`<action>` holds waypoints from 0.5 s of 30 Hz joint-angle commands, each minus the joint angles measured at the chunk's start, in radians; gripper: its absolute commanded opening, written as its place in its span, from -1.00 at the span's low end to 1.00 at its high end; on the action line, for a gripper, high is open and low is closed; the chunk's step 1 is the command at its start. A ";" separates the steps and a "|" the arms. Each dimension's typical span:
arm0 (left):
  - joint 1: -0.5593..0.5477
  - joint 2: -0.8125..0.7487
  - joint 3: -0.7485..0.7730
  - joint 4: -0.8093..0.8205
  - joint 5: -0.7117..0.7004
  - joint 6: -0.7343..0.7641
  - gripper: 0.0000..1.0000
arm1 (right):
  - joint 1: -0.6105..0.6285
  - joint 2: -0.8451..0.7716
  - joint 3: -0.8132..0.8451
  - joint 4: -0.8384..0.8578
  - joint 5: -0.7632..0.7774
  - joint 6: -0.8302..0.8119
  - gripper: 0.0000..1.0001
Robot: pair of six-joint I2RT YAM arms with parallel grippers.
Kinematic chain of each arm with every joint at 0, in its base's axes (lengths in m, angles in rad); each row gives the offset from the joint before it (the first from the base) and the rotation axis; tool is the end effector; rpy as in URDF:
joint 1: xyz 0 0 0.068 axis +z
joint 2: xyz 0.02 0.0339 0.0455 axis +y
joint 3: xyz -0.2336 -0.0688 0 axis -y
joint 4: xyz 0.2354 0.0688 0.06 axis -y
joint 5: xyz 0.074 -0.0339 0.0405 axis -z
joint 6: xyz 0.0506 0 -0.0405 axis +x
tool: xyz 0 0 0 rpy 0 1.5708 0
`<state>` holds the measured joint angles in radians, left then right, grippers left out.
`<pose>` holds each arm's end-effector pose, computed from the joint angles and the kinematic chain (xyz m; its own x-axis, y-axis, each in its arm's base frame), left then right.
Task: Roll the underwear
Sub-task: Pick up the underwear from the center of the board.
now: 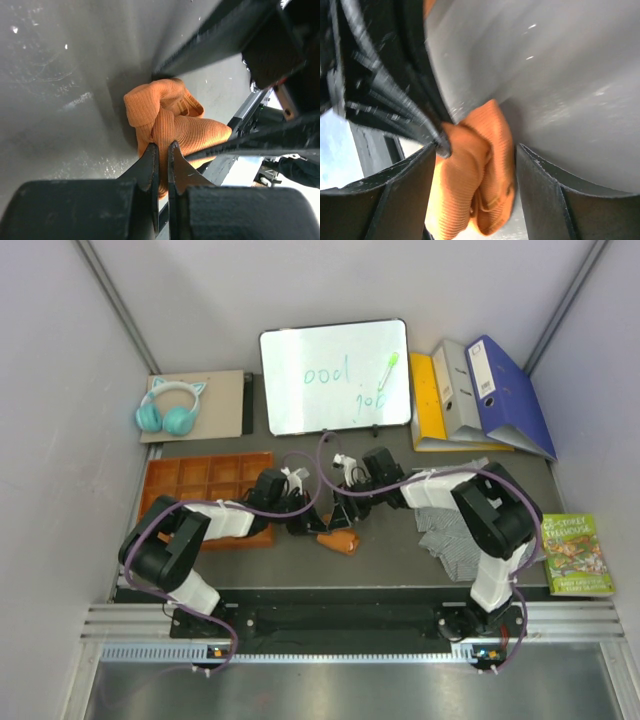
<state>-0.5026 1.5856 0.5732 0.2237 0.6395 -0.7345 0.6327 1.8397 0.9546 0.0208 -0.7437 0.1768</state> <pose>0.2307 -0.1613 0.0979 -0.9675 -0.0819 -0.2393 0.1437 0.6005 -0.7866 0.2618 0.2345 0.1099 -0.7427 -0.3841 -0.5485 -0.6694 0.4075 0.6211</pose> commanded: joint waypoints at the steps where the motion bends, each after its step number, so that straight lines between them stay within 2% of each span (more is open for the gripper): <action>1: 0.013 0.014 -0.036 -0.136 -0.087 0.021 -1.00 | 0.041 -0.077 -0.060 0.041 -0.014 -0.056 0.26; 9: 0.018 0.033 -0.027 -0.141 -0.087 0.010 -1.00 | 0.108 -0.131 -0.071 0.002 0.076 -0.077 0.13; 13: 0.018 0.011 -0.024 -0.142 -0.092 0.009 -1.00 | 0.119 -0.123 -0.048 -0.047 0.098 -0.082 -0.58; 15: 0.019 -0.009 -0.024 -0.145 -0.100 0.006 -1.00 | 0.117 -0.120 -0.047 -0.061 0.101 -0.082 -0.75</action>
<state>-0.4911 1.5856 0.5732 0.1963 0.6384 -0.7586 0.7177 1.7451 0.8913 0.0128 -0.6296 0.1143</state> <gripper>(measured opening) 0.053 0.218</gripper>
